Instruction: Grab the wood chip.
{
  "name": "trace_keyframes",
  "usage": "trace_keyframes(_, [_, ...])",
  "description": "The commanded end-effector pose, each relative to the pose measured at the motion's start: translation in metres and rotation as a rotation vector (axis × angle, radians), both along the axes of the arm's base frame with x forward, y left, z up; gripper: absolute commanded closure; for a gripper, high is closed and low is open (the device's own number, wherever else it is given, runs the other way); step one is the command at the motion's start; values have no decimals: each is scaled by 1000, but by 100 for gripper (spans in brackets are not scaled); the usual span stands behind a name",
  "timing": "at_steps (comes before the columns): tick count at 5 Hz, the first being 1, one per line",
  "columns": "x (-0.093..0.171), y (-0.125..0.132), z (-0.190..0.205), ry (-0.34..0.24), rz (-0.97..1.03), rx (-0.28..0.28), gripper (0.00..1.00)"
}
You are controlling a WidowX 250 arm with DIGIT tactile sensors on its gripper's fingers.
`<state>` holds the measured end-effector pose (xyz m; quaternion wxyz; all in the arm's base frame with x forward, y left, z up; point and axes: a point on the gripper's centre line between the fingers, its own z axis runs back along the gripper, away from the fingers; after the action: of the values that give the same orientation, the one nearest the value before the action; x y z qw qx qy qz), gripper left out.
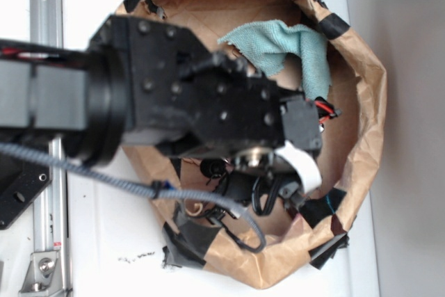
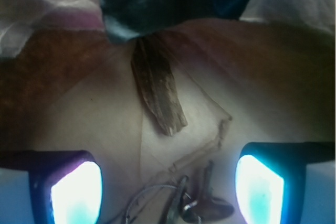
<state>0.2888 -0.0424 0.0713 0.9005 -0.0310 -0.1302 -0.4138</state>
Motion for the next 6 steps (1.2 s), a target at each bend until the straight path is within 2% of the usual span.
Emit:
trace_keyframes(1, [14,-12,2,-49,-30,-40,0])
trace_keyframes(2, [19,-16,-20,-27,-32,-23,0])
trace_keyframes(3, [27,-24,-34,-22,-56,-95,0])
trace_keyframes(4, [25,-46,-37,-20,-128,-111,0])
trace_keyframes(5, [20,-59,-35,-23,-162,-103,0])
trace_keyframes(6, [19,-64,-29,-29,-174,-105,0])
